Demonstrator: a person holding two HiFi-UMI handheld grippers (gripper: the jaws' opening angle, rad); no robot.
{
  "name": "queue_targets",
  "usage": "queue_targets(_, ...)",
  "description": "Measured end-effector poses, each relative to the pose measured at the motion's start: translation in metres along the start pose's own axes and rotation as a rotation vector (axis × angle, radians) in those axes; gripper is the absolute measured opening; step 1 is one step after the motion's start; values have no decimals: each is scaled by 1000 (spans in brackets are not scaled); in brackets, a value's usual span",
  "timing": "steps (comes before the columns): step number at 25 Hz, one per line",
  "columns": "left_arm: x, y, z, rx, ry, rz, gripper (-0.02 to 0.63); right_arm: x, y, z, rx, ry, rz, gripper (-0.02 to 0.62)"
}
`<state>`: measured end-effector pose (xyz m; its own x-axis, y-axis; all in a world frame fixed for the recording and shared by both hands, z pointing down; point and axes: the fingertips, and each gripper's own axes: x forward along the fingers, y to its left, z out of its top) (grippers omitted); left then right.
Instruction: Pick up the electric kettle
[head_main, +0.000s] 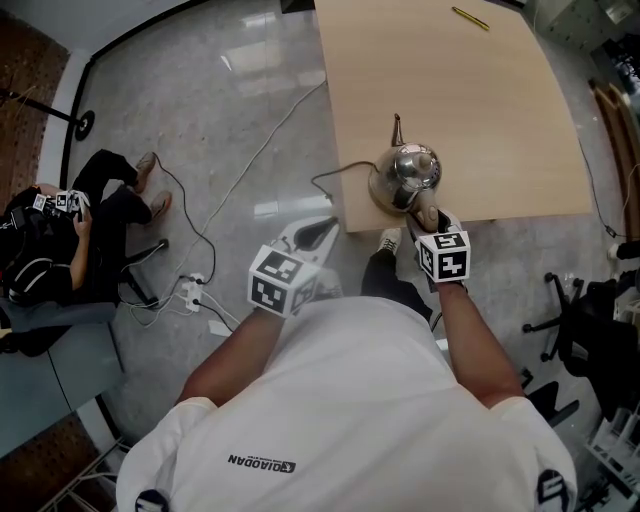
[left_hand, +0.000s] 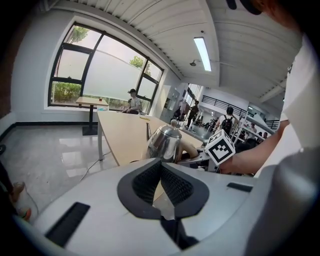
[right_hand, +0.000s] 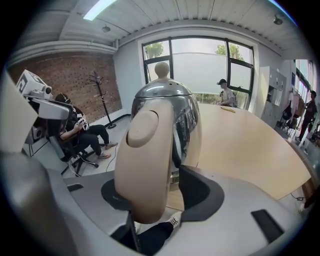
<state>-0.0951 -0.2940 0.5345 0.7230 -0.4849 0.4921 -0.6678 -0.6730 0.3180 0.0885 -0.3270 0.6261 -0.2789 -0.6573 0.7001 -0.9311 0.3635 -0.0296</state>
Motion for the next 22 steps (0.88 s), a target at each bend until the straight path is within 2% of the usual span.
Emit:
queue_targets(3, 5, 9, 4, -16, -5, 12, -5, 1, -3, 3, -9, 2, -19, 193)
queue_targets(4, 7, 11, 5, -20, -10, 13, -5, 0, -4, 5, -10, -3, -22, 145)
queue_targets(5, 9, 12, 7, -22, -14, 13, -5, -2, -5, 8, -10, -13, -21, 133)
queue_targets(8, 13, 11, 14, -19, -24, 12, -5, -9, -7, 30, -4, -88, -12, 129)
queue_targets(12, 15, 12, 20, -19, -29, 16, -5, -15, -12, 77, 21, -214, -3, 118)
queue_targets(18, 7, 19, 29, -30, -52, 52, -5, -16, -23, 137, 18, -328, 8, 106)
queue_targets(22, -3, 29, 28, -47, -66, 96, -5, -11, -31, 154, 43, -360, 24, 106)
